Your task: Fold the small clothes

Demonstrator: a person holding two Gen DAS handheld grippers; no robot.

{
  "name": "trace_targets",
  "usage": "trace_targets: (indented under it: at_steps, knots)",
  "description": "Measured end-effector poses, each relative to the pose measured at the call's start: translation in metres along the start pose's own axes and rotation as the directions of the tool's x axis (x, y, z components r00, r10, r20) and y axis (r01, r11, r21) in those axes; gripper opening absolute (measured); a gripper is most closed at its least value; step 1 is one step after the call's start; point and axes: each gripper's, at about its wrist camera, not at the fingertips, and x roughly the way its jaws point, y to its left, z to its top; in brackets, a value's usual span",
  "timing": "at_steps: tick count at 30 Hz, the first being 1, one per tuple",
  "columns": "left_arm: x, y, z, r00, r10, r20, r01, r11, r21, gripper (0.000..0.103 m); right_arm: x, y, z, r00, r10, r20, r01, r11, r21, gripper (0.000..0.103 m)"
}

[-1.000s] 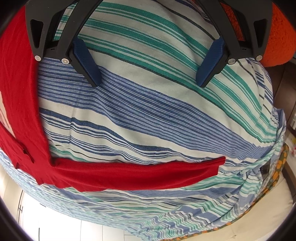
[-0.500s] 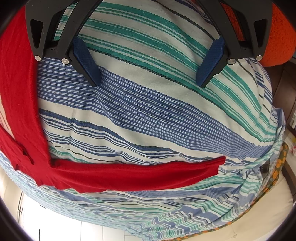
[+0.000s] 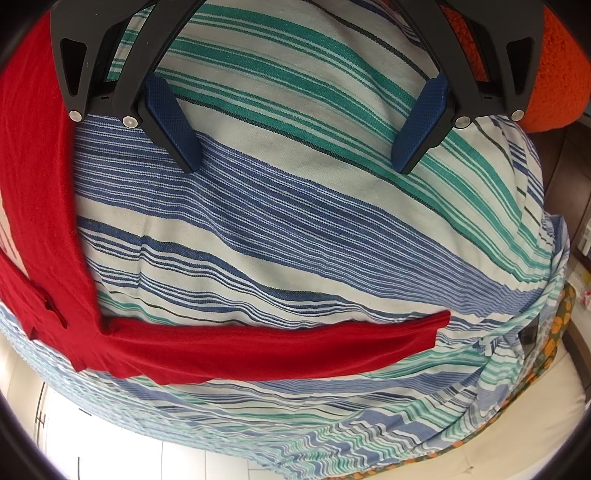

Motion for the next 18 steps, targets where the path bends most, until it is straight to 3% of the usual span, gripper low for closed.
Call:
trace_targets:
  at_steps: [18]
  knots:
    - [-0.0003, -0.0006, -0.0003, 1.0, 0.001, 0.003, -0.001, 1.0, 0.001, 0.102, 0.0006, 0.0042, -0.0003, 0.999, -0.045, -0.002, 0.045, 0.999, -0.025, 0.072]
